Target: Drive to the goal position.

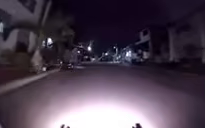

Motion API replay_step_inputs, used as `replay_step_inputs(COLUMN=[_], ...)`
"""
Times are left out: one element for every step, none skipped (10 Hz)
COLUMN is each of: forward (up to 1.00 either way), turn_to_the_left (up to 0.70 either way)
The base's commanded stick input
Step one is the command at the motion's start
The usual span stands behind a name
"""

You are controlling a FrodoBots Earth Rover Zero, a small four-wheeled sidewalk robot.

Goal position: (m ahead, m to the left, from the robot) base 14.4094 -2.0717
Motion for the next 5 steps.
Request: replay_step_inputs(forward=[0.85,0.85,0.85,0.85,0.85], turn_to_the_left=[0.00,0.00,0.00,0.00,0.00])
